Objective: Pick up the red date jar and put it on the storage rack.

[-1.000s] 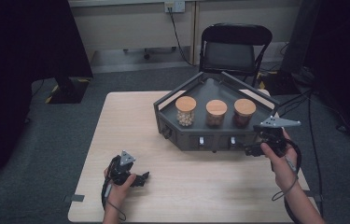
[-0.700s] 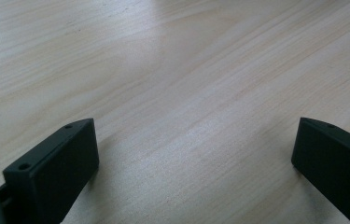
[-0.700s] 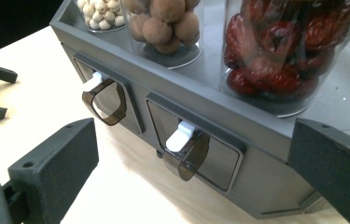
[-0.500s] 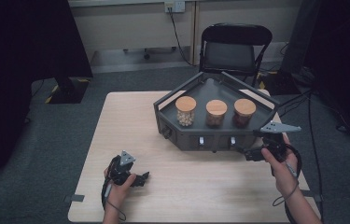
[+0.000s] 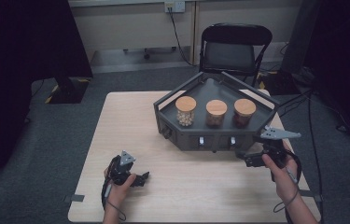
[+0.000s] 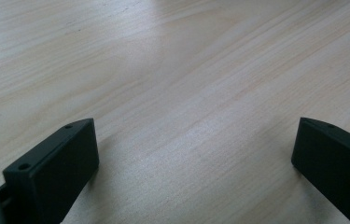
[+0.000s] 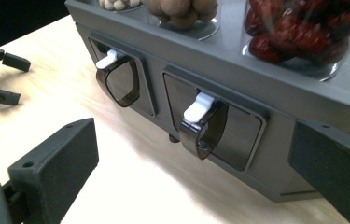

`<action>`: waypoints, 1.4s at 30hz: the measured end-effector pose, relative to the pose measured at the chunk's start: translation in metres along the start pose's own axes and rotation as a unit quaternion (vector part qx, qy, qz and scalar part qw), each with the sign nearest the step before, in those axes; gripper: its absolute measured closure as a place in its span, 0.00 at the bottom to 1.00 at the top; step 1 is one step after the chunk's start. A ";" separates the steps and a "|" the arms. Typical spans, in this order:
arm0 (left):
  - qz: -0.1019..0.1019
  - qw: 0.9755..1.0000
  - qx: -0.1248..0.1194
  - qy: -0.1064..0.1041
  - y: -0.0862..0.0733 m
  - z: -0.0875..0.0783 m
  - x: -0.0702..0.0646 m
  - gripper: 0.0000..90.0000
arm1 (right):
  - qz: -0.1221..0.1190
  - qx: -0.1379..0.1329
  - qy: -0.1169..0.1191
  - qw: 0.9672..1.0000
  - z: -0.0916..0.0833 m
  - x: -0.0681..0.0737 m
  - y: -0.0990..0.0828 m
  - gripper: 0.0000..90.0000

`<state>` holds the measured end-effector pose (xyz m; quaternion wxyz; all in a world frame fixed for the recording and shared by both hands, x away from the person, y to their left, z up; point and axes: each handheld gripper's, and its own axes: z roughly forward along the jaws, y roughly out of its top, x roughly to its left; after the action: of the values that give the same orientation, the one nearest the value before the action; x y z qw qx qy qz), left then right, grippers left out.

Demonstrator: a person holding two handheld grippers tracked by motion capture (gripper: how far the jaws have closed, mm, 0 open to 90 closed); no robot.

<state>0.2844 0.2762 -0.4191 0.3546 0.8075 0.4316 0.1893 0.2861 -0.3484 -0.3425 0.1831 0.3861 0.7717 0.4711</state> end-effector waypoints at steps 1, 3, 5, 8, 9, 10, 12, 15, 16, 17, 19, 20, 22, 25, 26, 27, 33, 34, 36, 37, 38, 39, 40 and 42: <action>0.000 1.000 0.000 0.000 0.000 0.000 0.000 0.00 | 0.000 0.000 -0.001 1.000 0.000 0.000 -0.001 0.01; 0.000 1.000 0.000 0.000 0.000 0.000 0.000 0.00 | -0.002 -0.003 -0.004 1.000 0.000 0.002 -0.004 0.01; 0.000 1.000 0.000 0.000 0.000 0.000 0.000 0.00 | 0.001 -0.003 0.001 1.000 0.000 0.000 -0.006 0.01; 0.000 1.000 0.000 0.000 0.000 0.000 0.000 0.00 | 0.002 -0.004 0.001 1.000 -0.001 0.000 -0.010 0.01; 0.000 1.000 0.000 0.000 0.000 0.000 0.000 0.00 | 0.003 -0.004 0.003 1.000 -0.001 0.000 -0.011 0.01; 0.000 1.000 0.000 0.000 0.000 0.000 0.000 0.00 | 0.004 -0.005 0.004 1.000 -0.001 0.000 -0.013 0.01; 0.000 1.000 0.000 0.000 0.000 0.000 0.000 0.00 | 0.005 -0.003 0.006 1.000 0.000 -0.001 -0.016 0.01; 0.000 1.000 0.000 0.000 0.000 0.000 0.000 0.00 | 0.007 -0.001 0.008 1.000 0.001 -0.001 -0.020 0.01; 0.000 1.000 0.000 0.000 0.000 0.000 0.000 0.00 | 0.008 -0.001 0.009 1.000 0.001 -0.001 -0.021 0.01; 0.000 1.000 0.000 0.000 0.000 0.000 0.000 0.00 | 0.008 -0.001 0.009 1.000 0.001 -0.001 -0.022 0.01; 0.000 1.000 0.000 0.000 0.000 0.000 0.000 0.00 | 0.009 -0.002 0.010 1.000 0.001 -0.001 -0.025 0.01; 0.000 1.000 0.000 0.000 0.000 0.000 0.000 0.00 | 0.009 -0.003 0.011 1.000 0.000 -0.001 -0.026 0.01; 0.000 1.000 0.000 0.000 0.000 0.000 0.000 0.00 | 0.010 -0.003 0.012 1.000 0.000 -0.001 -0.028 0.01; 0.000 1.000 0.000 0.000 0.000 0.000 0.000 0.00 | 0.014 -0.005 0.016 1.000 0.000 -0.002 -0.031 0.01; 0.000 1.000 0.000 0.000 0.000 0.000 0.000 0.00 | 0.013 -0.006 0.016 1.000 0.000 -0.002 -0.032 0.01; 0.000 1.000 0.000 0.000 0.000 0.000 0.000 0.00 | 0.013 -0.008 0.016 1.000 -0.001 -0.002 -0.033 0.01; 0.000 1.000 0.000 0.000 0.000 0.000 0.000 0.00 | 0.017 -0.008 0.009 1.000 -0.003 -0.002 -0.039 0.01; 0.000 1.000 0.000 0.000 0.000 0.000 0.000 0.00 | 0.018 -0.007 0.012 1.000 -0.003 -0.003 -0.039 0.01; 0.000 1.000 0.000 0.000 0.000 0.000 0.000 0.00 | 0.017 -0.006 0.011 1.000 -0.003 -0.003 -0.041 0.01; 0.000 1.000 0.000 0.000 0.000 0.000 0.000 0.00 | 0.018 -0.006 0.012 1.000 -0.003 -0.003 -0.042 0.01; 0.000 1.000 0.000 0.000 0.000 0.000 0.000 0.00 | 0.018 -0.005 0.013 1.000 -0.003 -0.003 -0.043 0.01; 0.000 1.000 0.000 0.000 0.000 0.000 0.000 0.00 | 0.019 -0.006 0.013 1.000 -0.003 -0.004 -0.045 0.01; 0.000 1.000 0.000 0.000 0.000 0.000 0.000 0.00 | 0.020 -0.004 0.013 1.000 -0.003 -0.004 -0.045 0.01; 0.000 1.000 0.000 0.000 0.000 0.000 0.000 0.00 | 0.020 -0.003 0.013 1.000 -0.003 -0.004 -0.047 0.01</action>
<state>0.2844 0.2762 -0.4190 0.3545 0.8076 0.4315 0.1894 0.2663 -0.3653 -0.3821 0.1648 0.3947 0.7647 0.4819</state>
